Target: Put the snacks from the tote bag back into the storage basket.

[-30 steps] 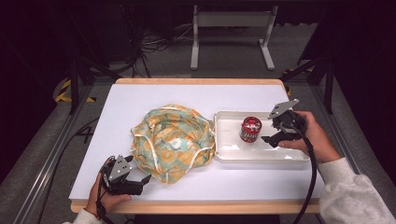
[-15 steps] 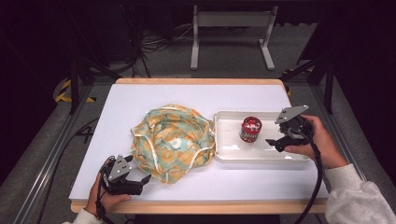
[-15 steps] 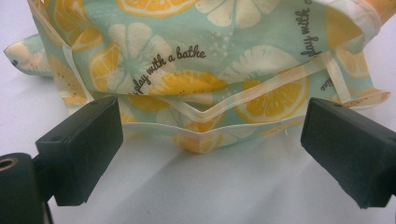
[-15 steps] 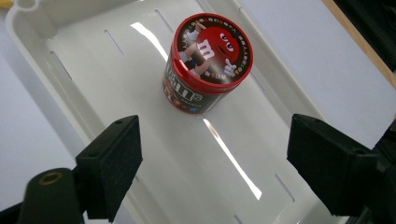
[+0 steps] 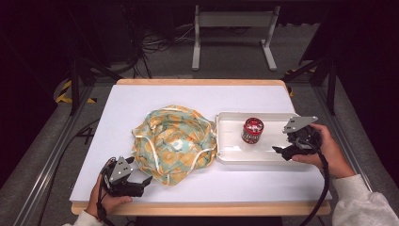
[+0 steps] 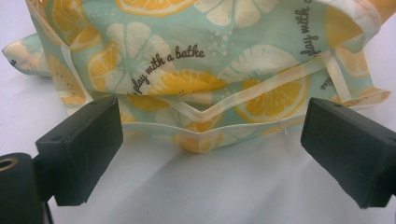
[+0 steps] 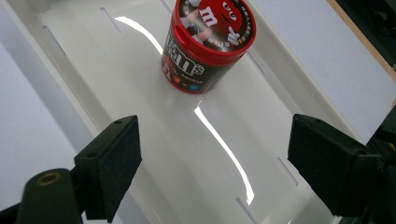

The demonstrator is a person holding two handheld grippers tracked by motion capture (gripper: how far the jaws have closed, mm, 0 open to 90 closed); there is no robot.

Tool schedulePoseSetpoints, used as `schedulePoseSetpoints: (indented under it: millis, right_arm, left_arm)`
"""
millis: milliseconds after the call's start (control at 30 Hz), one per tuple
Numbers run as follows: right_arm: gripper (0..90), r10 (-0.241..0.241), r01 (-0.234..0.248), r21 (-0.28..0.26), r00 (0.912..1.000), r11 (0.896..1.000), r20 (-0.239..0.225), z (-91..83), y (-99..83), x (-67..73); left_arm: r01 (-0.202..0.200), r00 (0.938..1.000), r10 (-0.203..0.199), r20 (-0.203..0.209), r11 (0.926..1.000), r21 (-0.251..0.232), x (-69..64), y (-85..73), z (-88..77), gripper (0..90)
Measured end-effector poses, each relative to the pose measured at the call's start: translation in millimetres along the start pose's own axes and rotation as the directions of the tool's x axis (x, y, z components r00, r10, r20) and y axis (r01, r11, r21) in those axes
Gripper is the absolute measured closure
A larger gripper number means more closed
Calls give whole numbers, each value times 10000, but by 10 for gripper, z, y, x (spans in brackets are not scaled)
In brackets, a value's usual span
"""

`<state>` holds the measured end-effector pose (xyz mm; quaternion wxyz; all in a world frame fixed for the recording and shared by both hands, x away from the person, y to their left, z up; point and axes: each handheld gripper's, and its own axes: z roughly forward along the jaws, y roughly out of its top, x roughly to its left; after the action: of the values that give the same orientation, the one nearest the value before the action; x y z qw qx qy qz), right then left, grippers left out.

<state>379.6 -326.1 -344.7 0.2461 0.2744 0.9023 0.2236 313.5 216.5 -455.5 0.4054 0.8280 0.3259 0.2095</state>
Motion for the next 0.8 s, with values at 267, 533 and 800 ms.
schedulePoseSetpoints:
  millis: [267, 533, 800]
  right_arm:
    - [173, 16, -12, -300, 9999, 9995, 119, 6, -124, 42]
    - [167, 254, -248, -582, 9996, 9980, 90, 2, -286, 89]
    - [158, 646, -632, -1114, 9979, 9918, 90, -59, -539, 146]
  left_arm:
    - [2, 10000, -2, -10, 10000, -7, -1, -1, -3, 62]
    - [0, 10000, 0, -27, 10000, -38, 3, -1, -5, 62]
    - [-2, 10000, 2, -12, 10000, 25, -3, 2, 3, 62]
